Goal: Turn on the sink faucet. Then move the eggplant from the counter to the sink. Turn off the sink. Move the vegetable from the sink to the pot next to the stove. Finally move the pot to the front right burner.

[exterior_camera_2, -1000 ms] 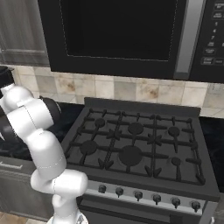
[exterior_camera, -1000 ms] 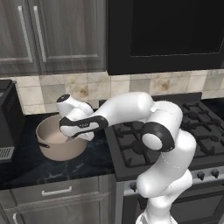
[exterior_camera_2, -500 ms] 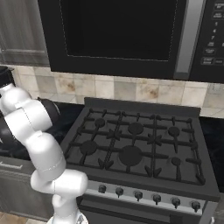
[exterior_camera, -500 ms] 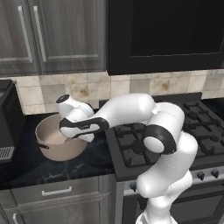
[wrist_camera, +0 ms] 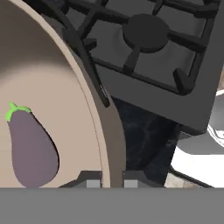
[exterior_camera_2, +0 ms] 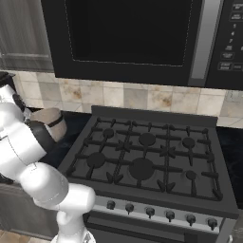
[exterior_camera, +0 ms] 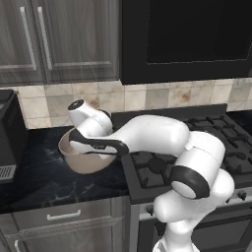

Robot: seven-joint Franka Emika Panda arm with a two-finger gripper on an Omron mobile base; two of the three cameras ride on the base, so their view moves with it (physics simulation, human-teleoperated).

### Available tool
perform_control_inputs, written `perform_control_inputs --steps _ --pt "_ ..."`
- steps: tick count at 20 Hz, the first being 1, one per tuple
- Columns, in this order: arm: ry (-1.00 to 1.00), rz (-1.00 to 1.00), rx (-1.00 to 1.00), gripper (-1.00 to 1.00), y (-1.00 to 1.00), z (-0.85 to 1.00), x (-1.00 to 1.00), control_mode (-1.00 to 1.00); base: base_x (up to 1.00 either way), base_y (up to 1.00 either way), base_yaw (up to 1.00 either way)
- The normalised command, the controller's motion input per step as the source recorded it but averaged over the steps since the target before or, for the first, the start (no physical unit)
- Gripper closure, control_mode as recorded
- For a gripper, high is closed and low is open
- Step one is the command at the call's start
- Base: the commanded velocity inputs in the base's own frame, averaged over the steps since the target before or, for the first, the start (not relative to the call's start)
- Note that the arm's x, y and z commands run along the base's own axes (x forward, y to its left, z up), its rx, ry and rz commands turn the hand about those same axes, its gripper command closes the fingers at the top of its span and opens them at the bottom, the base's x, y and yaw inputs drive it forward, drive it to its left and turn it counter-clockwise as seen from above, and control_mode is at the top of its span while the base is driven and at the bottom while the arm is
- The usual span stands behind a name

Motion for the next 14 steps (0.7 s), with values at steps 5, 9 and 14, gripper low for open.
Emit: perform_control_inputs --steps 5,9,14 --pt "-0.17 -0.37 0.07 1.00 -0.32 0.43 -0.44 -1.00 0.00 0.00 0.00" --pt "-0.23 -0.37 0.05 1.00 -0.22 0.19 -0.52 -1.00 0.00 0.00 0.00" --pt "-0.21 -0.38 0.03 1.00 -0.24 0.16 -0.51 -1.00 0.00 0.00 0.00"
